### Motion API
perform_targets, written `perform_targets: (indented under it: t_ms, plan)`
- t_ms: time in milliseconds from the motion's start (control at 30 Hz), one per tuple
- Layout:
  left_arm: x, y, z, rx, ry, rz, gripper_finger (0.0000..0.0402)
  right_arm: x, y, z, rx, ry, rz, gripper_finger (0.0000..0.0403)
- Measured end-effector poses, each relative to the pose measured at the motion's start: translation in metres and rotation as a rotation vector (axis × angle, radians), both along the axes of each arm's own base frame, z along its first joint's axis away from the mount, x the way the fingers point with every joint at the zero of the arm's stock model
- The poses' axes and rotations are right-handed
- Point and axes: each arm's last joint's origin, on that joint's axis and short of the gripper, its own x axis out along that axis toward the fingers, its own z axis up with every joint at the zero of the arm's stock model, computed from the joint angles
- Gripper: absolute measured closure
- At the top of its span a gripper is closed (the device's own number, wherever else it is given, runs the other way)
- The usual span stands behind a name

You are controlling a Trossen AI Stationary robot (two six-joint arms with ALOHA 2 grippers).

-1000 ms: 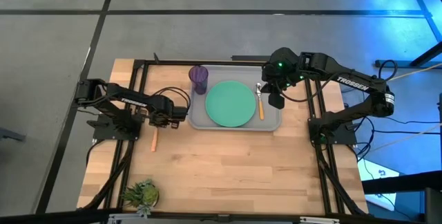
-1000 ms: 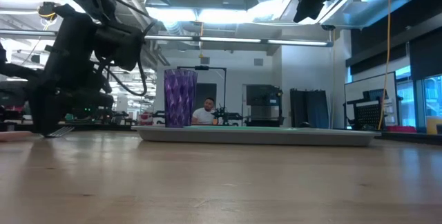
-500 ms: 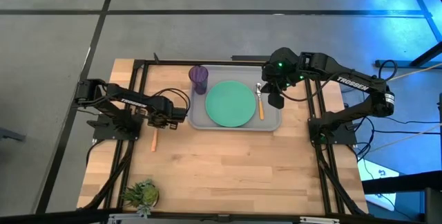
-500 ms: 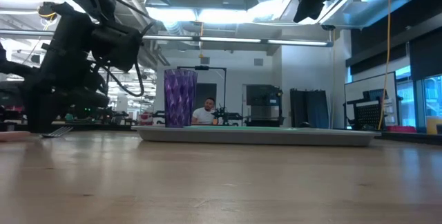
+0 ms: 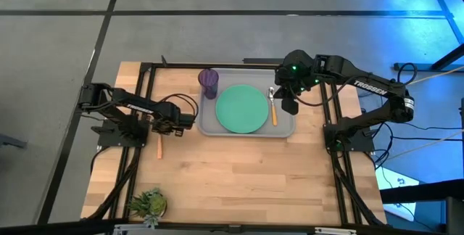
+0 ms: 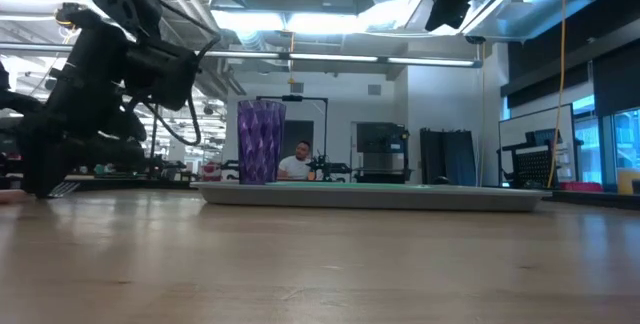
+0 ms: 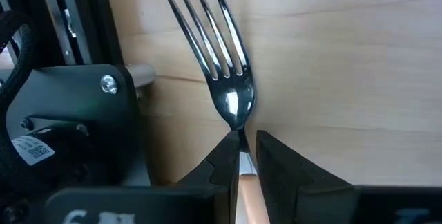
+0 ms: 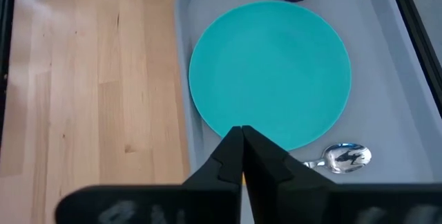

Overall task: Pick and place plate/cup/fork/spoon on tray
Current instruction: Put the yellow fork on the gray tray to the right of the yellow spoon

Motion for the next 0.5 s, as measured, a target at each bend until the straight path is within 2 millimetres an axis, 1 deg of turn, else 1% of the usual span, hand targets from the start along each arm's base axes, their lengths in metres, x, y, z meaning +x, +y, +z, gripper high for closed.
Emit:
perform_targets:
  t_ms: [200, 500]
  plan:
    - [0.0081, 0.0025, 0.0063, 0.062, -0.028, -0.017, 0.0358, 0.0000, -0.0001, 0.0000, 0.014, 0.000, -0.019, 0.0391]
    - [0.0103, 0.0029, 0.0086, 0.063, -0.032, -0.044, 0.0358, 0.0000, -0.0001, 0.0000, 0.016, 0.000, -0.020, 0.0391]
